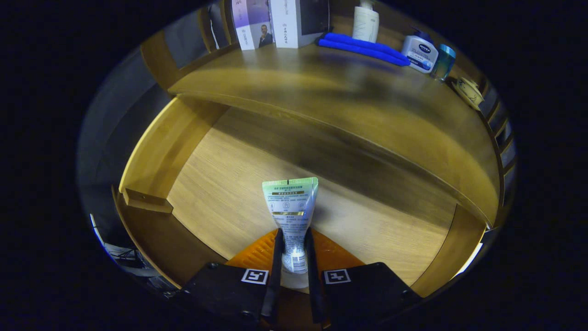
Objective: Pull open the drawer, take out the items inside it, and place them on the countertop above the cabinet.
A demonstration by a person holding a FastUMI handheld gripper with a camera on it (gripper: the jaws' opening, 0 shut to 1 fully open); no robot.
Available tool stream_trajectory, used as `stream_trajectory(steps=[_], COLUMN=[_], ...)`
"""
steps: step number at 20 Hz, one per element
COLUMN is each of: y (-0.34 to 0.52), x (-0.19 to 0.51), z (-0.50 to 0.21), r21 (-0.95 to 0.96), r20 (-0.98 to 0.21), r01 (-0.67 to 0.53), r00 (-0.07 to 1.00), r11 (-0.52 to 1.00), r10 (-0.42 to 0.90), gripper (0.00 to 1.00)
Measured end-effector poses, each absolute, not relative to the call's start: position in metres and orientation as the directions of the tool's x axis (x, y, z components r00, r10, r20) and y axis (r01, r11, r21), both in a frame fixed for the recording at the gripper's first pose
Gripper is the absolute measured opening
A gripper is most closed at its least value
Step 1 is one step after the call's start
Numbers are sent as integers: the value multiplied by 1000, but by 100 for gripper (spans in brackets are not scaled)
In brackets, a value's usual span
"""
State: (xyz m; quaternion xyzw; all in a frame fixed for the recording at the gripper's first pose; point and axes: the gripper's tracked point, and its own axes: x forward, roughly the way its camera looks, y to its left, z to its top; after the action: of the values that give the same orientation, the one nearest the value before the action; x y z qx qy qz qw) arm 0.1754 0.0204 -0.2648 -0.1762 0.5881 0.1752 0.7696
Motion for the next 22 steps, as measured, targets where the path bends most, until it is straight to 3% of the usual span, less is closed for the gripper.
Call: stream_trajectory(steps=[2, 3, 5, 12, 14, 15, 22], y=[22, 21, 14, 13, 15, 13, 17], x=[181, 184, 170, 159, 164, 160, 168], z=[-256, -254, -264, -273, -268, -272, -254], r21=[-58, -47, -50, -13, -10, -1, 36], r20=[-947, -945, -964, -972, -965, -968, -938], r01=[-443, -425, -441, -512, -514, -520, -495], r00=[308, 313, 255, 206, 229, 214, 283], r11=[895, 904, 896, 859, 858, 854, 868], r10=[91, 98, 72, 108, 126, 130, 200], gripper=[29, 12, 12, 12, 12, 6, 6])
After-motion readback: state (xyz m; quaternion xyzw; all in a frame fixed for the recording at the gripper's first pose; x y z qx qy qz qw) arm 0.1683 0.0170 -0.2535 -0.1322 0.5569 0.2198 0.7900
